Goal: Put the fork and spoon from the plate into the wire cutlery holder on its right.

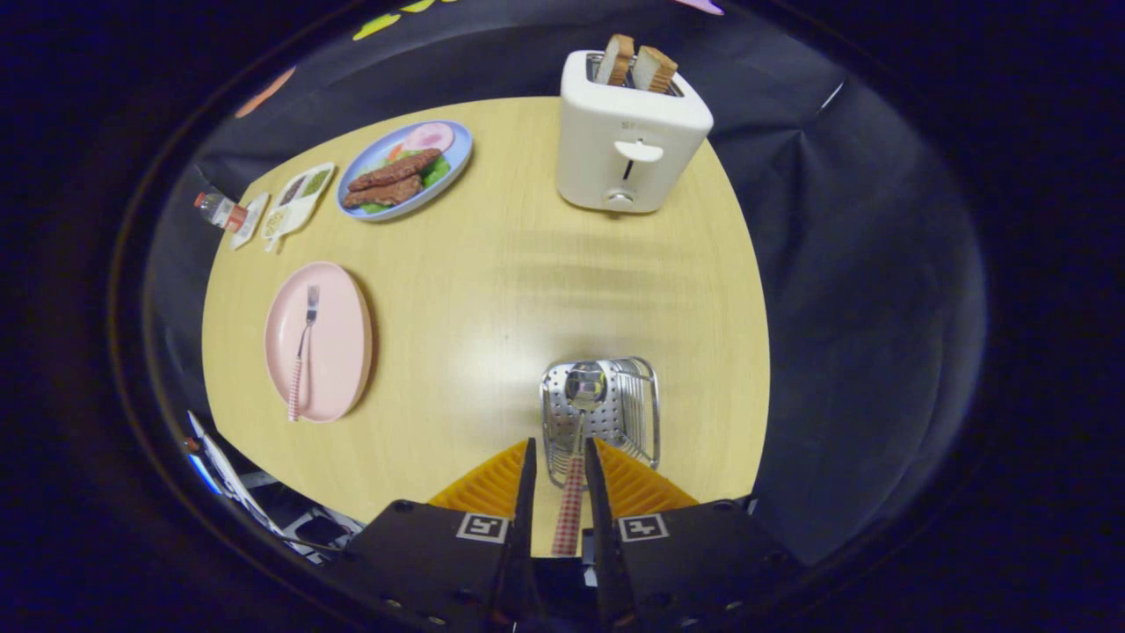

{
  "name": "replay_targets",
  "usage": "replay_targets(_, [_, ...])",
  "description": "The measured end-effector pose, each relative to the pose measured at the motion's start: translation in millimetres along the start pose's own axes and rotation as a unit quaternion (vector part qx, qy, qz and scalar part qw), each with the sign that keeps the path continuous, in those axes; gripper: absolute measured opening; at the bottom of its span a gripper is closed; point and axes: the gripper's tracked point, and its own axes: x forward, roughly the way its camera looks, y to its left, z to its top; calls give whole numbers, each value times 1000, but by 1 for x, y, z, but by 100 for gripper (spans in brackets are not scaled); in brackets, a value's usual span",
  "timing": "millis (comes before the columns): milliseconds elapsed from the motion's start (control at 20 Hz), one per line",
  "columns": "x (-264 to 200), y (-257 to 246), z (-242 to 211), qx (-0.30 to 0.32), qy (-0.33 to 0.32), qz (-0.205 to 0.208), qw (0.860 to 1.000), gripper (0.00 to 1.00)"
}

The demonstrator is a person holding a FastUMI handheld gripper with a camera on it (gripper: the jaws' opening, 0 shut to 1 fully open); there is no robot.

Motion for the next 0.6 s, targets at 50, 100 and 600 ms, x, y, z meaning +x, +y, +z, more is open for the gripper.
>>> replay_targets(50, [-3, 9, 1, 3, -13, 5, 1000, 31])
replay_targets(100, [-5, 18, 4, 6, -28, 10, 1000, 31])
replay_targets(600, [-18, 146, 18, -55, -209, 67, 974, 96])
